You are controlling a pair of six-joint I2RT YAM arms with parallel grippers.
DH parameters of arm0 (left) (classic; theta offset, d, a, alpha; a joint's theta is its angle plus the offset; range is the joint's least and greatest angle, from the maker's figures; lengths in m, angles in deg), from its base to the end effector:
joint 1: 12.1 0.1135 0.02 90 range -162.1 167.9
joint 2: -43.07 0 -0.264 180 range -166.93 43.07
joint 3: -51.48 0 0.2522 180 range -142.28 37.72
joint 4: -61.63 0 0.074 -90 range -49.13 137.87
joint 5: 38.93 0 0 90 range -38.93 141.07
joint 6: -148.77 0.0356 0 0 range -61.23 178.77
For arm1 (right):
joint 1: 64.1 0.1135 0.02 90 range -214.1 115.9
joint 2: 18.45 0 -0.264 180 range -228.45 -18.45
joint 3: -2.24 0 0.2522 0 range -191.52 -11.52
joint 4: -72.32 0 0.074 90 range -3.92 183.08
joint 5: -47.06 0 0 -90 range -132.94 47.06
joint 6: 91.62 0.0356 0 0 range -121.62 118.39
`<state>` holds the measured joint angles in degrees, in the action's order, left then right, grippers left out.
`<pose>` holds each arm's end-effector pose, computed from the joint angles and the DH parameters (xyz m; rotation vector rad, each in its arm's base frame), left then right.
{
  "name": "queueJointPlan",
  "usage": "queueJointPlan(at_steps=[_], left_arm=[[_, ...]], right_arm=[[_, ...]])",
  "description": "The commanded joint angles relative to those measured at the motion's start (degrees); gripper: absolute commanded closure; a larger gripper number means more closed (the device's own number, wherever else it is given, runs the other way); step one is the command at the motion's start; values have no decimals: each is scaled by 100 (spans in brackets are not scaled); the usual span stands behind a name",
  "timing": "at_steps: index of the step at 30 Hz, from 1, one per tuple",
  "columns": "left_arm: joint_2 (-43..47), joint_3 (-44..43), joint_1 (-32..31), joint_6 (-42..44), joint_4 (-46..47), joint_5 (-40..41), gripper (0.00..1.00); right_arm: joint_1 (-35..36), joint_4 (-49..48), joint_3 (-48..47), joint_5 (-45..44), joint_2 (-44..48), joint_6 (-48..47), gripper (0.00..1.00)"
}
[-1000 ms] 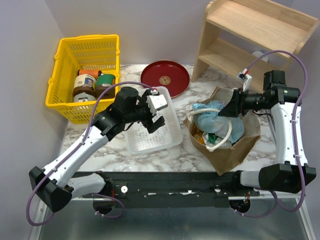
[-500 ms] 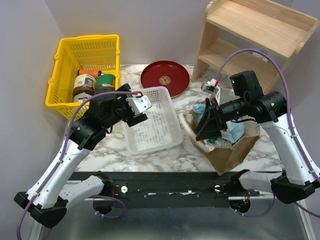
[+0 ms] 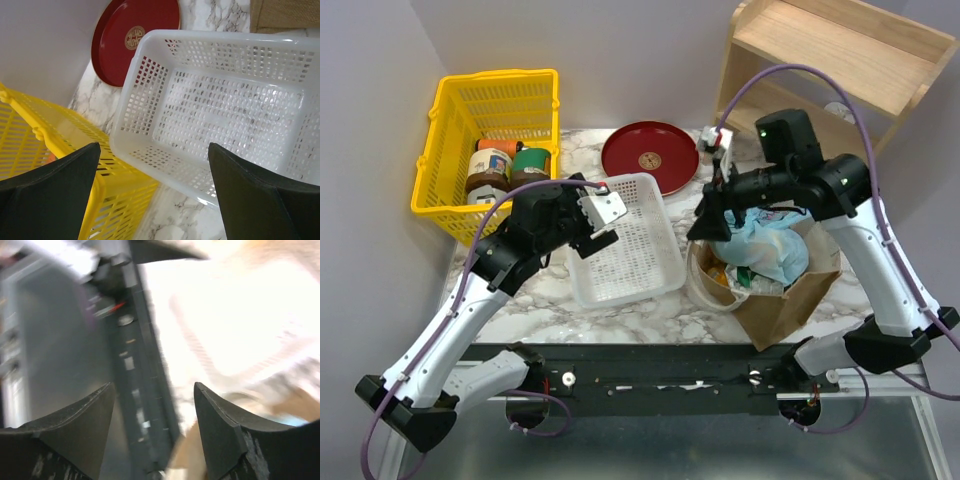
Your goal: Untie the knot of the grocery bags and take out the mixed food
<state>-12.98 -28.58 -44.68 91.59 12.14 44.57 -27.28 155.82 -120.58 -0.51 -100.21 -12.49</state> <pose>0.1678 -0.1120 0.3881 1.1482 1.6549 -0.1116 0.1828 0.1669 0.4728 -1.2748 1.9223 1.0850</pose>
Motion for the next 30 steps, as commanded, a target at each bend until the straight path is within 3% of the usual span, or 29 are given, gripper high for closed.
queueJointPlan(at_steps=[1,4,11,14,19,24,30], left_arm=[[235,-59,32,-214,-101,-597,1],[340,117,32,-276,21,-914,1],[288,724,32,-302,663,-1274,1],[166,847,32,-337,839,-1310,1],[-283,769,102,-652,945,-1222,1],[-661,540,190,-575,795,-1301,1],[-828,434,190,-601,628,-1265,1]], right_arm=[[-982,-294,-64,-1026,-25,-160,28],[-1335,-110,305,-1691,-16,-598,28],[-1519,119,1237,-2907,-103,-1197,4],[-1756,102,1352,-3048,-288,-1469,0],[-1819,94,1579,-3407,-368,-2295,0],[-1819,-408,2414,-3251,-253,-2560,0],[-1818,-259,2661,-3057,-526,-2560,0]])
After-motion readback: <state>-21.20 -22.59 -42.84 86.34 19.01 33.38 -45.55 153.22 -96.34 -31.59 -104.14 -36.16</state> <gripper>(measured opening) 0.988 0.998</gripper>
